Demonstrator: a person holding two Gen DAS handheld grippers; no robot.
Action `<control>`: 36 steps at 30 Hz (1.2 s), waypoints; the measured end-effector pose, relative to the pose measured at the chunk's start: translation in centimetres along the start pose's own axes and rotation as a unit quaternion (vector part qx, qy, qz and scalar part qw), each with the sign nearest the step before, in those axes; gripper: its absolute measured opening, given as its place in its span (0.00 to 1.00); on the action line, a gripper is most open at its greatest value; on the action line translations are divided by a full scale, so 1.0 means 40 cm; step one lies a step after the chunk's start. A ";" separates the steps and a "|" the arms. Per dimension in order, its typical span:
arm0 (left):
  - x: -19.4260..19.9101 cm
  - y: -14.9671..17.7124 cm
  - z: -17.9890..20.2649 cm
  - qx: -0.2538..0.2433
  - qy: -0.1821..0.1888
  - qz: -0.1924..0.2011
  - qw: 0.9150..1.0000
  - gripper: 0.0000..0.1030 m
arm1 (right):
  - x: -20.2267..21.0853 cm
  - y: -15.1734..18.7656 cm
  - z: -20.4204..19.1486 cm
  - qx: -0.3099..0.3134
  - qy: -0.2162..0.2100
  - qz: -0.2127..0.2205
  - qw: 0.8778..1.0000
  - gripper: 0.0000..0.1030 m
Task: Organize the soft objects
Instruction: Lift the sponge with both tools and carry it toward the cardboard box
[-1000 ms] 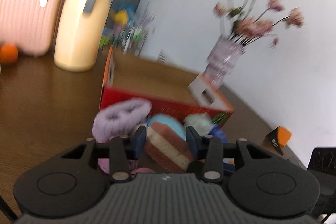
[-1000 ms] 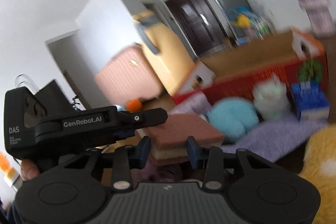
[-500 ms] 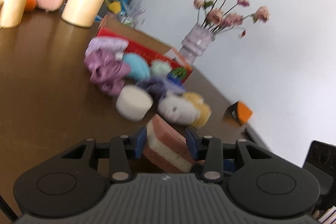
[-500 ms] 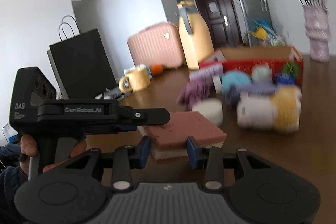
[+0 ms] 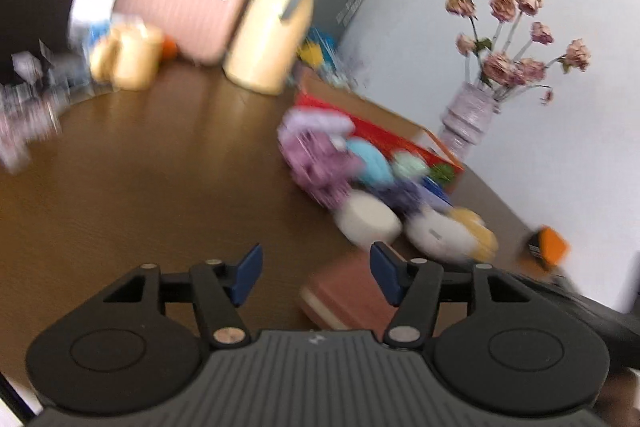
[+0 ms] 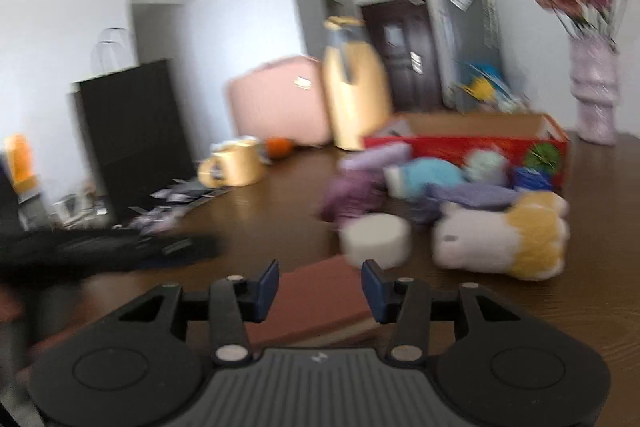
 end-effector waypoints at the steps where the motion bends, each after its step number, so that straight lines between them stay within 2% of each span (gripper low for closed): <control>1: 0.000 0.018 0.010 0.018 0.014 -0.010 1.000 0.58 | -0.023 -0.005 0.019 -0.012 0.001 -0.012 1.000 0.45; 3: -0.007 0.053 0.034 0.054 0.042 -0.025 0.997 0.59 | -0.063 -0.014 0.040 -0.037 -0.014 -0.024 0.999 0.45; 4: -0.012 0.064 0.044 0.056 0.057 -0.027 0.996 0.59 | -0.076 -0.017 0.043 -0.049 -0.020 -0.023 0.998 0.45; 7: -0.041 0.080 0.038 0.069 0.057 -0.035 0.995 0.57 | -0.112 -0.005 0.046 -0.073 -0.040 -0.039 0.996 0.45; 8: -0.049 0.081 0.030 0.079 0.058 -0.036 0.995 0.54 | -0.125 0.008 0.044 -0.079 -0.043 -0.050 0.995 0.43; 9: -0.058 0.080 0.018 0.094 0.060 -0.038 0.993 0.54 | -0.128 0.020 0.042 -0.084 -0.046 -0.061 0.994 0.35; 11: -0.066 0.077 -0.002 0.111 0.059 -0.039 0.991 0.50 | -0.115 0.043 0.036 -0.099 -0.046 -0.073 0.991 0.26; 14: -0.073 0.057 -0.034 0.118 0.049 -0.025 0.992 0.46 | -0.064 0.080 0.033 -0.127 -0.060 -0.083 0.987 0.21; 17: -0.087 0.054 -0.046 0.132 0.069 -0.038 0.988 0.45 | -0.017 0.101 0.036 -0.137 -0.053 -0.082 0.986 0.22; 21: -0.098 0.058 -0.032 0.113 0.075 -0.052 0.989 0.45 | -0.021 0.110 0.058 -0.163 -0.037 -0.091 0.982 0.34; 26: -0.093 0.056 -0.045 0.099 0.062 -0.060 0.991 0.40 | -0.034 0.101 0.057 -0.171 -0.031 -0.087 0.981 0.34; 30: -0.076 0.052 -0.046 0.100 0.068 -0.058 0.991 0.36 | -0.042 0.090 0.059 -0.179 -0.029 -0.085 0.980 0.34; 33: -0.069 0.049 -0.037 0.092 0.076 -0.058 0.991 0.22 | -0.053 0.088 0.060 -0.188 -0.032 -0.092 0.977 0.33; 36: -0.079 0.053 -0.031 0.098 0.083 -0.071 0.989 0.21 | -0.063 0.095 0.060 -0.191 -0.031 -0.094 0.977 0.29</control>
Point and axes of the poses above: each gripper's, at about its wrist camera, not at the fingertips, and x roughly against the way its jaws point, z to its right, y to its underside, the point moved 7 cm from there along -x, roughly the way its jaws point, and after that the axes turned 13 degrees about y, right-handed, at the moved point
